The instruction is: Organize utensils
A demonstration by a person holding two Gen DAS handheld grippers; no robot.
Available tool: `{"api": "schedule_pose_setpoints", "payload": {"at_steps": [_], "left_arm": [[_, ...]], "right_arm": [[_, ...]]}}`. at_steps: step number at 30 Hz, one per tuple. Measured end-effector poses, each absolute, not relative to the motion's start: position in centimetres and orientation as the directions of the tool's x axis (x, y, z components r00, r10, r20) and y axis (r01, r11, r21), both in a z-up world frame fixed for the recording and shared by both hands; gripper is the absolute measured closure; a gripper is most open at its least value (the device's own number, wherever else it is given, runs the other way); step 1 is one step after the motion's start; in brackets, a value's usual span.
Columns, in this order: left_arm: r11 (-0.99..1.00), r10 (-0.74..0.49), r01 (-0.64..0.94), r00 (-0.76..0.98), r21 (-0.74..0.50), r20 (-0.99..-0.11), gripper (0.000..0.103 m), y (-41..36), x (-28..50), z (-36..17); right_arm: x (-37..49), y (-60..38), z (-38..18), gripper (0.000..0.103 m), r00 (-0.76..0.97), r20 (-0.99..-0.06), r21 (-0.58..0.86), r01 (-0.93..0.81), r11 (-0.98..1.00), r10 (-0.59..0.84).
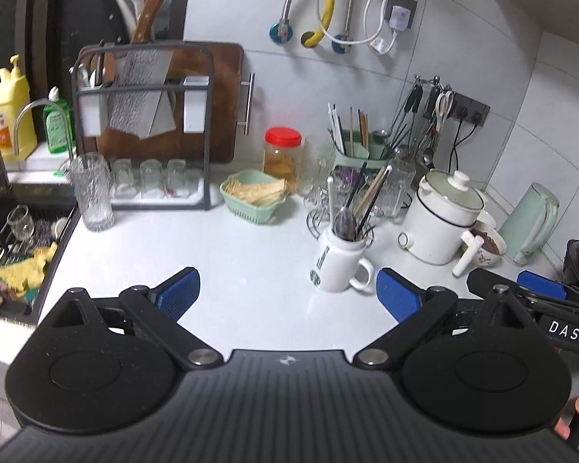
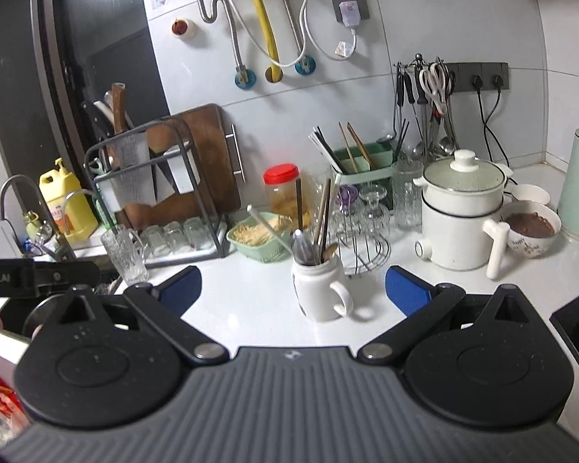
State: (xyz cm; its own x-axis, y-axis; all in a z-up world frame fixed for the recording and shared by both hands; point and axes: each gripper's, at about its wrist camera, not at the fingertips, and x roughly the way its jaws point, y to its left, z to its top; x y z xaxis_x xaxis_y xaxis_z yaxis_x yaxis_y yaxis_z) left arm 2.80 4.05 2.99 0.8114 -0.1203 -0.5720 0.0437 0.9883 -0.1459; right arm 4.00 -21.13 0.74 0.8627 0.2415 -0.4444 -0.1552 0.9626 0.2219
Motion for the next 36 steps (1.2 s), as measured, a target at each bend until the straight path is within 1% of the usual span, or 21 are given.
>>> {"api": "schedule_pose_setpoints", "payload": {"at_steps": [6, 13, 23, 36], "left_arm": [[0.988, -0.111, 0.024, 0.804, -0.153, -0.585, 0.003, 4.2, 1.0, 1.9], [0.986, -0.091, -0.01, 0.805, -0.166, -0.586, 0.003, 4.3, 0.6, 1.9], [0.992, -0.076, 0.0, 0.799, -0.127, -0.596, 0.003, 4.0, 0.1, 1.8], [0.991, -0.055, -0.032, 0.794, -0.132, -0.605, 0.003, 4.7, -0.2, 1.3]], "right_arm": [[2.9, -21.0, 0.0, 0.0, 0.85, -0.467, 0.209, -0.164, 0.964, 0.245], [2.8, -21.3, -0.3, 0.0, 0.842, -0.484, 0.191, -0.165, 0.968, 0.239], [1.9, -22.1, -1.5, 0.0, 0.826, -0.517, 0.192, -0.145, 0.971, 0.226], [1.8, -21.5, -1.4, 0.0, 0.822, -0.52, 0.173, -0.164, 0.971, 0.232]]}}
